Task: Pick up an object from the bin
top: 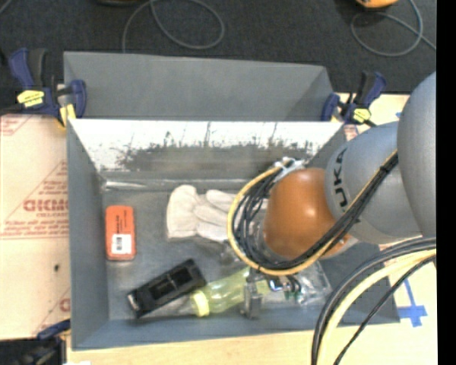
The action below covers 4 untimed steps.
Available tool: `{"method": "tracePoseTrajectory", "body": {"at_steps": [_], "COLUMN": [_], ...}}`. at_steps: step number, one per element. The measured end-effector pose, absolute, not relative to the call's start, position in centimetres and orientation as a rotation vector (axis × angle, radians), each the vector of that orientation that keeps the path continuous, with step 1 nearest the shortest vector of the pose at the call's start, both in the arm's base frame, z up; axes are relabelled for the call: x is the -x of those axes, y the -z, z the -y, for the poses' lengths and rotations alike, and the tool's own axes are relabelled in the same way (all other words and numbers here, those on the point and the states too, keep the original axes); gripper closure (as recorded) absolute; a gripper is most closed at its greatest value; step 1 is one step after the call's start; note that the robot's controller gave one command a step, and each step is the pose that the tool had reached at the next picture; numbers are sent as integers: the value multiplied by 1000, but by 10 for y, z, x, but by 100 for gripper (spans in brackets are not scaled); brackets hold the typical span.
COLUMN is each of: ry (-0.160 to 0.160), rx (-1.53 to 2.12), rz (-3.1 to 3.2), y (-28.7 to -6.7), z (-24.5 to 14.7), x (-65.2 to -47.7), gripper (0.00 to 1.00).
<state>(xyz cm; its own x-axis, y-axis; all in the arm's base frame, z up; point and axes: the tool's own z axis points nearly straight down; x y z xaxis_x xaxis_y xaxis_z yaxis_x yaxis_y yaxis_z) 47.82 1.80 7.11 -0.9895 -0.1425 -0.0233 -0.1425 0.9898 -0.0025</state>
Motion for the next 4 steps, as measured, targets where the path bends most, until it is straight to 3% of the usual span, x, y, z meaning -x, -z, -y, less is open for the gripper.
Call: {"method": "tracePoseTrajectory", "body": {"at_steps": [1,3,4], "ry": [2,2,2], "rx": [373,373,371], "rz": [-3112,-3118,-3119], "y": [-70,-75,-96], "z": [-16,-16,-16], "x": [-473,-471,-471], "gripper": [100,100,100]}}
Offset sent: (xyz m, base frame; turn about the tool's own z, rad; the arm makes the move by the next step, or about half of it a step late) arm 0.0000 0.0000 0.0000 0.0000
